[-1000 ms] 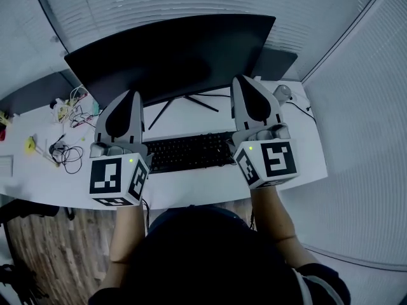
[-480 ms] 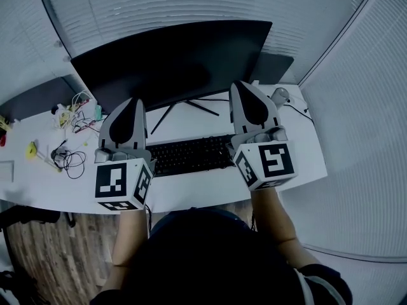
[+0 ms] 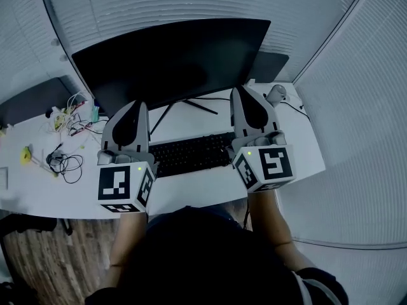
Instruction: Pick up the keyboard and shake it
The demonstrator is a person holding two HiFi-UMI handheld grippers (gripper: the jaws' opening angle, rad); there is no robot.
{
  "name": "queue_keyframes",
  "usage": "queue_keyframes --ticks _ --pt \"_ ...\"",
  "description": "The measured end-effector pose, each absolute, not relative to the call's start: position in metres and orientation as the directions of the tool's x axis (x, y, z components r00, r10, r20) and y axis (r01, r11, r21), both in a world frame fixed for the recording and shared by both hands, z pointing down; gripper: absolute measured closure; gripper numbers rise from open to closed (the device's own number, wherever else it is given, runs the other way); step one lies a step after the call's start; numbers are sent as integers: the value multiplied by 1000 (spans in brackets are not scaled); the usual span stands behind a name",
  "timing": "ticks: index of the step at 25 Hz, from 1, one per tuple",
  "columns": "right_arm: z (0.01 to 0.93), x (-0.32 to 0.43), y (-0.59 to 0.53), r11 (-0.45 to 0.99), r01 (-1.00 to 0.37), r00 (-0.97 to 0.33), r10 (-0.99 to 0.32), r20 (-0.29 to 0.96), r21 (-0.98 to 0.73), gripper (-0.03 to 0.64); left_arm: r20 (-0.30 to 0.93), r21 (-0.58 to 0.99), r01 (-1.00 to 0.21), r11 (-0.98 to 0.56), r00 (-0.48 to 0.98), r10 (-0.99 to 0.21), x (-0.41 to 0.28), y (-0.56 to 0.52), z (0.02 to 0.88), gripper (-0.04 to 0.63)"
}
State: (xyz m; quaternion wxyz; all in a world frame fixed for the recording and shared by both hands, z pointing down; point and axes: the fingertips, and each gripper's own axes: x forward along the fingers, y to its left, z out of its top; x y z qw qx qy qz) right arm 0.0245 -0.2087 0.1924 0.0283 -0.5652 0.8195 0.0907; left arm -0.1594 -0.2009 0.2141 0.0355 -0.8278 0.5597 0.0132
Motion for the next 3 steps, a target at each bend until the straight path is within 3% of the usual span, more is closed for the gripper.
queue_keyframes --ticks 3 --pt "197 22 -205 332 -938 -343 -928 -146 95 591 -58 -49 -922 -385 388 -920 -163 -198 218 571"
